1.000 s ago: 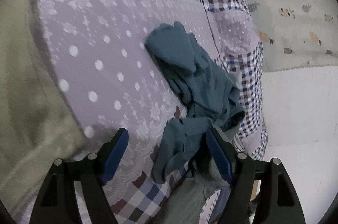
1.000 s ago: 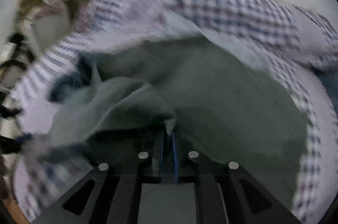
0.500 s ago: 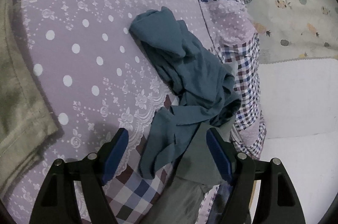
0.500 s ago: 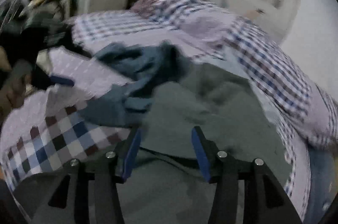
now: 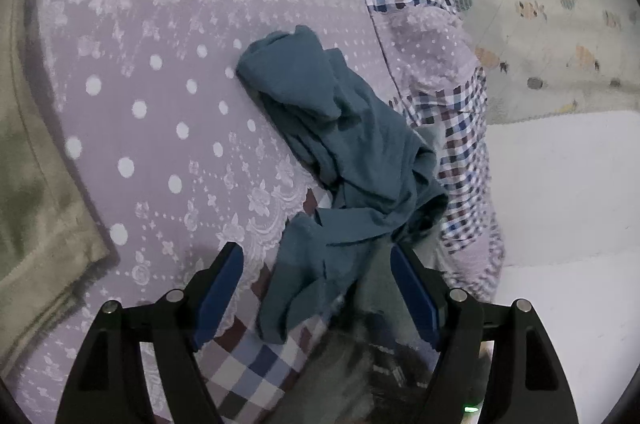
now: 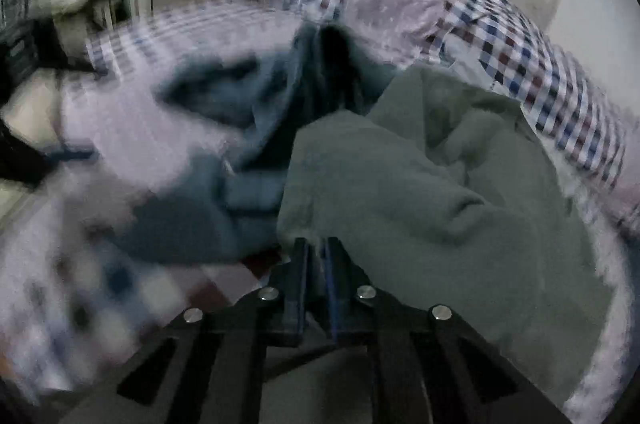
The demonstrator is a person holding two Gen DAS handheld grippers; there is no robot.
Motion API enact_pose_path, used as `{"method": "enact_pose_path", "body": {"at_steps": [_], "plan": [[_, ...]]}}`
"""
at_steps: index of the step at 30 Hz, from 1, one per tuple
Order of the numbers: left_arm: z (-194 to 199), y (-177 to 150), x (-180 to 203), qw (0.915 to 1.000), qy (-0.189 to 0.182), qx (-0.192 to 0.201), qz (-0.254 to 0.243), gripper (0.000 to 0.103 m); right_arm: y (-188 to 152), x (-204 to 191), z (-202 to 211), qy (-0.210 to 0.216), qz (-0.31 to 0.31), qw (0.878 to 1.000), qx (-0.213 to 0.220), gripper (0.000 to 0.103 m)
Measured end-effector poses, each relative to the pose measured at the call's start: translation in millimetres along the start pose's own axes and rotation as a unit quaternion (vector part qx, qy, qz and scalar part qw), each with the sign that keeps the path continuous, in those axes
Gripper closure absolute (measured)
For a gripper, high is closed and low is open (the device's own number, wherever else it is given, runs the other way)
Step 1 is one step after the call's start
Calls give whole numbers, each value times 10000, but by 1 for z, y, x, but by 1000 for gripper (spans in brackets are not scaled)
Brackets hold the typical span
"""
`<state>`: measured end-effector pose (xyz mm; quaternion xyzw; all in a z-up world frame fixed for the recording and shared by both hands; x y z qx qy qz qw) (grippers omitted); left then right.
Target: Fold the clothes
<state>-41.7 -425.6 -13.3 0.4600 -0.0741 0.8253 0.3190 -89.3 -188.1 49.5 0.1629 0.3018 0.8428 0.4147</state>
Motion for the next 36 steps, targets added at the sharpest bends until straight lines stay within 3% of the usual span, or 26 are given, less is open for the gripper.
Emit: {"method": "enact_pose_path", "body": {"at_steps": [1, 4, 7, 8, 9, 12, 15, 17, 19, 20, 22, 24, 27, 30, 34, 36], "plan": [[0, 0, 3, 10000, -8, 14, -69, 24, 5, 7, 14, 245, -270, 9992, 149, 101], [-1, -1, 26, 9979, -70, 91, -636, 24, 24, 36, 58, 969, -1131, 9866, 662, 101], [-3, -13, 67, 9837, -125, 97, -1792, 24, 42, 71, 101, 1487, -1879, 9635, 1193, 101], [-5, -17, 79, 9768, -132, 87, -2136, 24, 47, 79, 113, 1513, -1970, 9593, 1343, 101], [-8, -19, 80, 9755, -107, 62, -2196, 24, 51, 88, 125, 1530, -2055, 9550, 1497, 101], [-16, -25, 85, 9714, -33, -10, -2375, 24, 56, 85, 138, 1178, -1622, 9682, 1497, 100], [-24, -31, 90, 9668, 41, -83, -2554, 24, 50, 90, 131, 948, -1592, 9727, 1399, 100], [-29, -35, 94, 9635, 91, -132, -2673, 24, 45, 115, 128, 825, -2018, 9637, 1545, 100], [-35, -39, 98, 9589, 147, -185, -2827, 24, 31, 156, 135, 610, -2879, 9368, 1889, 100], [-38, -45, 103, 9518, 206, -232, -3050, 24, 23, 177, 139, 510, -3335, 9182, 2076, 100], [-46, -57, 112, 9363, 329, -331, -3480, 24, -7, 218, 157, 403, -4264, 8676, 2525, 100], [-57, -66, 114, 9261, 514, -444, -3711, 24, -44, 257, 174, 273, -5147, 8059, 2913, 100], [-70, -71, 110, 9232, 743, -574, -3726, 24, -105, 288, 181, -49, -5981, 7463, 2920, 100], [-77, -73, 105, 9230, 883, -639, -3691, 24, -155, 303, 164, -275, -6447, 7244, 2426, 100], [-84, -82, 106, 9092, 1014, -659, -3984, 24, -204, 312, 141, -564, -6636, 7307, 1501, 96], [-86, -87, 106, 8991, 1104, -683, -4181, 24, -215, 313, 141, -1058, -6424, 7509, 1109, 93]]}}
Point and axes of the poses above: each gripper's, at about its wrist camera, not at the fingertips, and z roughly against the way its jaws point, x to its right, y to its top, the point moved 4 cm from there along -z, roughly the way its jaws point, and after that the axes turned 7 degrees about -z, right-handed, at the moved point
